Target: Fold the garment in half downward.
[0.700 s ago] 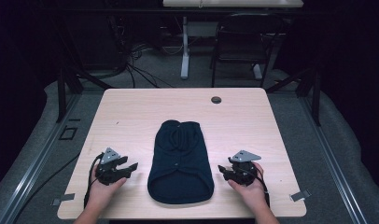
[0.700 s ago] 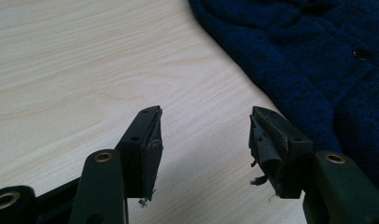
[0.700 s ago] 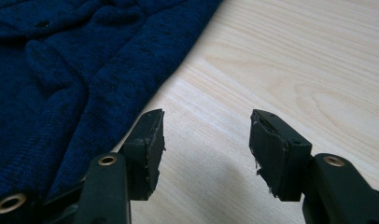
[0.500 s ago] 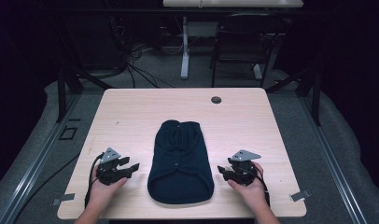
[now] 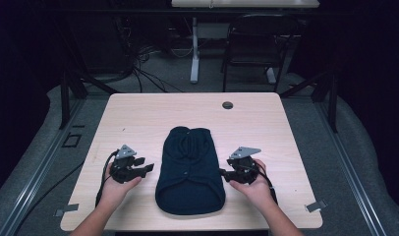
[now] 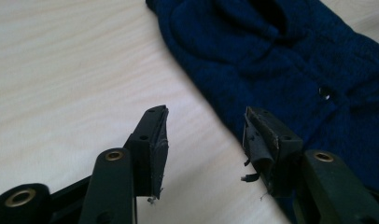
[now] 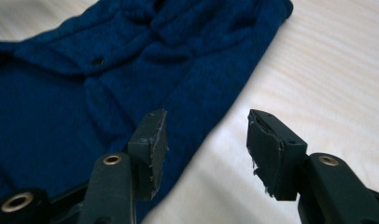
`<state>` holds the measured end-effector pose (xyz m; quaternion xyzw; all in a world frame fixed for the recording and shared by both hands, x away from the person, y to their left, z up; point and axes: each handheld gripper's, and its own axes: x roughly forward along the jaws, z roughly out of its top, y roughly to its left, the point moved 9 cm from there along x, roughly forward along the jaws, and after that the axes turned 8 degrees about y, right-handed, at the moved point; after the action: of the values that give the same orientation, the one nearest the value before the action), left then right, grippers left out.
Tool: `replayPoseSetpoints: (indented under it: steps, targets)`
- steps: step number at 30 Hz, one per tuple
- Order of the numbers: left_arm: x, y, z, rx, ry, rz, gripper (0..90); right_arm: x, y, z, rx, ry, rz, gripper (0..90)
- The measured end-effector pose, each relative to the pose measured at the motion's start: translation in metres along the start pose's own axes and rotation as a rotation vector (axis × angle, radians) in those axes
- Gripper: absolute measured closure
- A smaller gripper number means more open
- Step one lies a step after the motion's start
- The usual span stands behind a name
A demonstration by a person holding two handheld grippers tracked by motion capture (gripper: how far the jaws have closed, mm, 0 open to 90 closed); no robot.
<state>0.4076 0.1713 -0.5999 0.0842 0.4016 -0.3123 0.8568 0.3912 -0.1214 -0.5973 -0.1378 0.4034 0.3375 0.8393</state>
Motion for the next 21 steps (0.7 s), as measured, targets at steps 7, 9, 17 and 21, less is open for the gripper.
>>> replayPoseSetpoints:
  steps: [7,9,17,21]
  targets:
    - [0.010,-0.001,0.032,0.045,0.010,-0.028,55.6,0.006,-0.010,0.030,-0.005,0.010,0.035,50.5]
    - [0.014,0.000,0.041,0.051,0.014,-0.029,58.3,0.010,-0.018,0.042,-0.012,0.022,0.035,53.6]
    - [0.027,0.008,0.082,0.077,0.015,-0.041,59.9,0.018,-0.031,0.075,-0.056,0.042,0.016,58.3]
    - [0.029,0.012,0.094,0.095,0.015,-0.026,60.0,0.022,-0.033,0.092,-0.094,0.040,0.011,60.7]
